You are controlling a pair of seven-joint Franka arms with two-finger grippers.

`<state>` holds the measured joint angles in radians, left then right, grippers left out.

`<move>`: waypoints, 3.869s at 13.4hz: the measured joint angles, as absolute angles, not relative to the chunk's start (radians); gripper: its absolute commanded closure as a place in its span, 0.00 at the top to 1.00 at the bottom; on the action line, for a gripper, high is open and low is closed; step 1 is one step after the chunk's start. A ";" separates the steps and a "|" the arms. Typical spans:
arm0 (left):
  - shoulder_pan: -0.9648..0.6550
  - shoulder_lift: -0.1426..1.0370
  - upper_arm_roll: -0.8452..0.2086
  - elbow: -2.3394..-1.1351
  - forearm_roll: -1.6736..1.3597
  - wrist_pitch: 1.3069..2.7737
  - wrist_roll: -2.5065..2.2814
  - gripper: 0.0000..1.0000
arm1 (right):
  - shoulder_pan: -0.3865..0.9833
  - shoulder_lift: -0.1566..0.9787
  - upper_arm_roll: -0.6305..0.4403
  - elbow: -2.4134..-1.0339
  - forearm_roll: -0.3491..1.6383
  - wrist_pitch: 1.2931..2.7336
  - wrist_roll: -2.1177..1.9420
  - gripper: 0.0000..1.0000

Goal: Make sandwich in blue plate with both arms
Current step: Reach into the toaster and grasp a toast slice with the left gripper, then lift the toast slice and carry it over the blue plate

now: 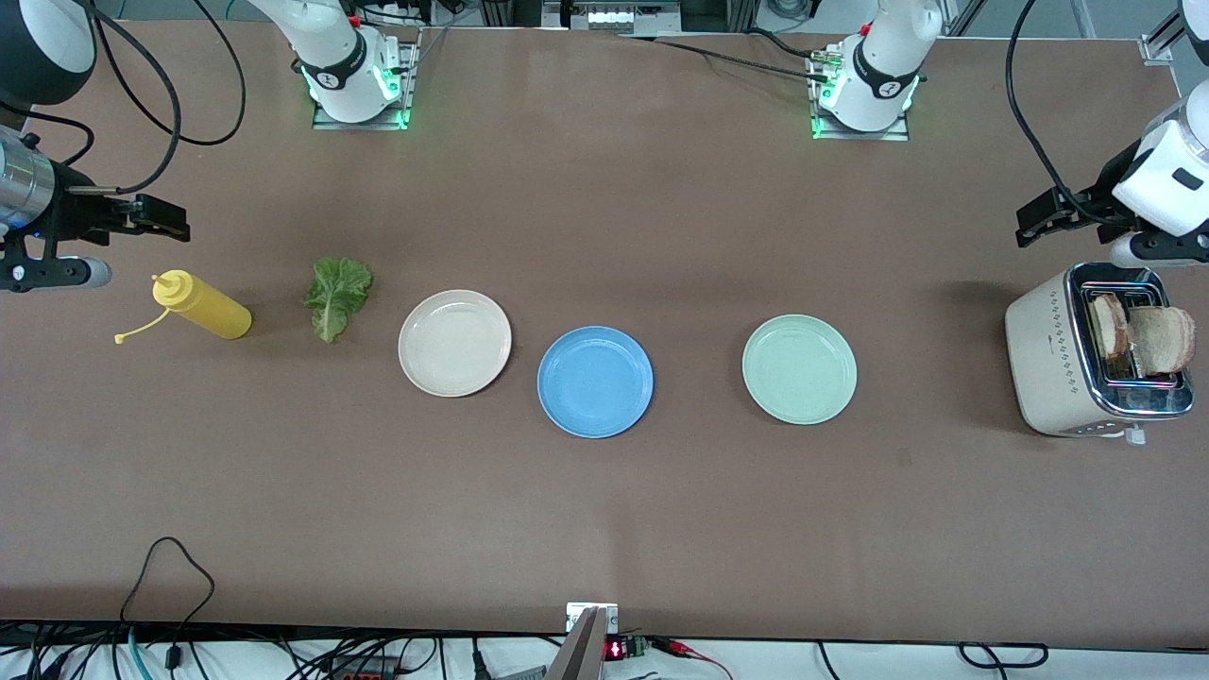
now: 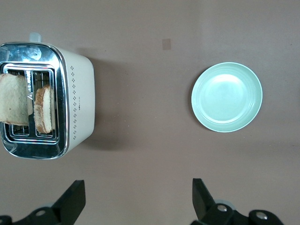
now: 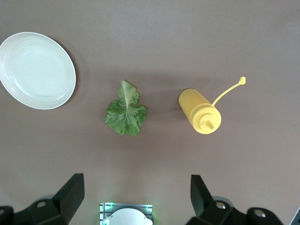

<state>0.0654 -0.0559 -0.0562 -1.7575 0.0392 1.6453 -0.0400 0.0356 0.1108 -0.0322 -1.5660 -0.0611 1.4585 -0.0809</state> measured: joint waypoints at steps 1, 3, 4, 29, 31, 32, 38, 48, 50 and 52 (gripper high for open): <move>0.065 -0.056 -0.056 -1.758 0.039 1.645 -0.040 1.00 | 0.036 0.111 -0.032 -1.566 -0.061 1.458 -0.081 1.00; 0.065 -0.056 -0.056 -1.758 0.039 1.645 -0.040 1.00 | 0.036 0.111 -0.032 -1.566 -0.061 1.458 -0.081 1.00; 0.065 -0.056 -0.055 -1.758 0.039 1.645 -0.040 1.00 | 0.036 0.111 -0.032 -1.566 -0.061 1.458 -0.081 1.00; 0.391 0.345 -0.030 -1.753 0.084 1.953 0.349 0.57 | 0.050 0.167 -0.023 -1.570 -0.060 1.416 -0.081 1.00; 0.396 0.352 -0.030 -1.753 0.084 1.953 0.349 0.26 | 0.051 0.167 -0.023 -1.570 -0.060 1.416 -0.081 1.00; 0.400 0.352 -0.030 -1.753 0.084 1.952 0.349 0.13 | 0.052 0.167 -0.023 -1.570 -0.060 1.415 -0.081 1.00; 0.442 0.351 -0.030 -1.748 0.085 1.947 0.426 0.00 | 0.053 0.168 -0.023 -1.570 -0.060 1.414 -0.081 1.00; 0.413 0.274 -0.339 -1.370 -0.035 1.391 0.330 0.01 | 0.053 0.172 -0.023 -1.571 -0.060 1.412 -0.081 1.00; 0.402 0.301 -0.416 -1.388 -0.126 1.402 0.228 0.01 | 0.053 0.172 -0.023 -1.571 -0.060 1.412 -0.081 1.00; 0.381 0.357 -0.463 -1.416 -0.230 1.468 0.155 0.01 | 0.053 0.172 -0.023 -1.571 -0.060 1.412 -0.081 1.00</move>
<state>0.3814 0.3567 -0.4627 -1.4161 -0.2295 1.4683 0.1550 0.0527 0.1720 -0.0228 -1.5715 -0.0605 1.4116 -0.0807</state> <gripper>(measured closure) 0.916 0.000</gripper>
